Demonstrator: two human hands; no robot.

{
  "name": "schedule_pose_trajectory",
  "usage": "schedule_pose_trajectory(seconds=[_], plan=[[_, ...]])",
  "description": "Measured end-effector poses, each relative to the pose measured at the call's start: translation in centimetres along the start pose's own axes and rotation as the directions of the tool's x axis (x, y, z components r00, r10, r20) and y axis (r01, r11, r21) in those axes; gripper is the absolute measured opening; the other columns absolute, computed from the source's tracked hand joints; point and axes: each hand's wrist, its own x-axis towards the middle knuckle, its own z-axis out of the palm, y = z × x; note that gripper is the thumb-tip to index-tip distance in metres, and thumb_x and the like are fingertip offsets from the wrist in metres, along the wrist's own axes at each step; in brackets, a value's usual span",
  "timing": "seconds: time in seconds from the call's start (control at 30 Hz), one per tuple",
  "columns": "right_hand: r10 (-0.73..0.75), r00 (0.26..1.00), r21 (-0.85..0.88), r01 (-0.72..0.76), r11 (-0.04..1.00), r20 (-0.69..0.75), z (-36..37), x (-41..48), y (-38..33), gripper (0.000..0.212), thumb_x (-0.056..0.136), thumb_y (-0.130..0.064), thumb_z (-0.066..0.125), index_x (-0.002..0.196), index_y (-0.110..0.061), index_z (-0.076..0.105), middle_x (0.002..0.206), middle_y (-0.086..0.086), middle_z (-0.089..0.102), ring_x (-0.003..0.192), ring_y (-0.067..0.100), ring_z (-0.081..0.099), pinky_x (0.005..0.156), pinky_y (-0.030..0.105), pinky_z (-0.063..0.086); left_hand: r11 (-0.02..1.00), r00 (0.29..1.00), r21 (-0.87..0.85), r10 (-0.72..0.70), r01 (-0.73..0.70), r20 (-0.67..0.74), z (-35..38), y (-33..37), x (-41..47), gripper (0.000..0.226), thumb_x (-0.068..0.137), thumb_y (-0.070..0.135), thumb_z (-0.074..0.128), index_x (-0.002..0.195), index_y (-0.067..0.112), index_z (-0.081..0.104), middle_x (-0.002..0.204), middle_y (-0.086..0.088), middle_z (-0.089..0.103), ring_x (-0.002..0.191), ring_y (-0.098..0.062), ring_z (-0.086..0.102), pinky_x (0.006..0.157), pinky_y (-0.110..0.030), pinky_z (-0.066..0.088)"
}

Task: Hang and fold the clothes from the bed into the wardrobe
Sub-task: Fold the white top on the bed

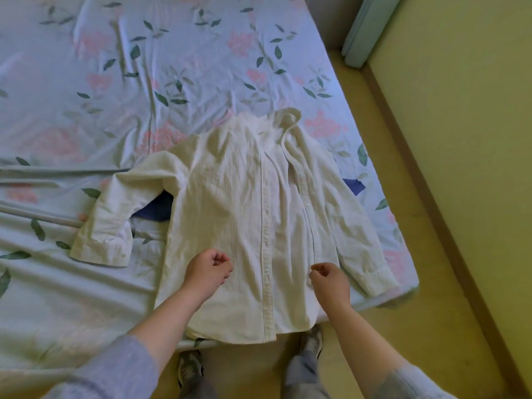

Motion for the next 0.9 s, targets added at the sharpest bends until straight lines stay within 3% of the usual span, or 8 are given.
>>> schedule_pose_trajectory(seconds=[0.13,0.27,0.37,0.5,0.63,0.67,0.77,0.9], plan=[[-0.005,1.000,0.031,0.005,1.000,0.011,-3.5,4.3,0.0,0.026,0.091,-0.011,0.053,0.114,-0.012,0.065,0.099,0.003,0.067,0.087,0.018,0.062,0.067,0.026,0.046,0.999,1.000,-0.037,0.000,-0.001,-0.025,4.1,3.5,1.9,0.003,0.084,0.002,0.063,0.083,0.004,0.062,0.074,-0.010,0.063,0.068,-0.022,0.057,0.069,-0.035,0.052],[-0.013,0.999,0.019,0.012,1.000,0.037,-7.2,10.0,0.3,0.023,0.090,-0.010,0.054,0.110,-0.015,0.065,0.097,-0.002,0.066,0.078,0.008,0.059,0.056,0.019,0.039,0.997,0.997,-0.073,-0.044,0.039,-0.062,10.0,6.0,4.3,0.005,0.083,0.000,0.063,0.084,0.004,0.063,0.075,-0.009,0.065,0.067,-0.021,0.059,0.066,-0.032,0.052],[-0.040,0.998,0.005,0.040,0.999,0.054,-10.3,14.2,0.4,0.022,0.089,-0.010,0.056,0.107,-0.017,0.066,0.097,-0.003,0.065,0.083,0.011,0.058,0.064,0.021,0.041,0.995,0.994,-0.075,-0.066,0.060,-0.084,15.0,7.8,6.1,0.004,0.086,0.003,0.062,0.086,0.006,0.064,0.077,-0.007,0.068,0.069,-0.019,0.062,0.066,-0.030,0.054],[-0.089,0.991,-0.036,0.093,0.995,0.098,-13.3,19.3,0.2,0.022,0.090,-0.010,0.055,0.108,-0.015,0.066,0.093,-0.005,0.063,0.079,0.010,0.058,0.057,0.018,0.040,0.995,0.989,-0.062,-0.088,0.082,-0.115,20.2,9.9,8.4,0.004,0.088,0.008,0.063,0.086,0.011,0.065,0.083,-0.007,0.069,0.077,-0.024,0.067,0.078,-0.039,0.057],[-0.088,0.986,-0.087,0.101,0.991,0.139,-14.3,23.7,-0.1,0.027,0.090,-0.013,0.054,0.114,-0.014,0.064,0.100,0.000,0.066,0.084,0.016,0.060,0.060,0.022,0.043,0.994,0.980,-0.035,-0.105,0.101,-0.169,22.7,10.7,10.7,0.004,0.087,0.014,0.066,0.085,0.017,0.065,0.087,-0.007,0.070,0.085,-0.026,0.069,0.086,-0.044,0.056],[-0.085,0.986,-0.101,0.100,0.990,0.146,-14.4,24.7,0.0,0.028,0.090,-0.014,0.054,0.116,-0.014,0.063,0.104,0.001,0.066,0.086,0.017,0.060,0.061,0.023,0.043,0.995,0.979,-0.012,-0.104,0.103,-0.175,23.0,10.6,11.3,0.002,0.087,0.016,0.066,0.088,0.017,0.065,0.088,-0.005,0.070,0.088,-0.026,0.068,0.089,-0.045,0.055],[-0.088,0.982,-0.147,0.113,0.983,0.166,-14.1,27.1,0.4,0.033,0.091,-0.019,0.057,0.124,-0.013,0.058,0.120,0.006,0.063,0.094,0.017,0.058,0.066,0.025,0.042,0.988,0.976,0.049,-0.134,0.145,-0.170,23.9,10.0,12.9,0.027,0.089,0.024,0.066,0.112,0.010,0.064,0.097,0.000,0.067,0.096,-0.022,0.064,0.093,-0.038,0.052],[-0.051,0.971,-0.180,0.095,0.979,0.234,-12.9,29.0,1.1,0.055,0.089,-0.025,0.061,0.139,-0.014,0.043,0.122,0.007,0.053,0.088,0.016,0.053,0.055,0.020,0.039,0.967,0.972,0.156,-0.178,0.202,-0.153,25.4,8.7,14.0,0.046,0.090,0.035,0.064,0.129,0.013,0.055,0.108,0.004,0.063,0.098,-0.014,0.056,0.085,-0.025,0.040]])
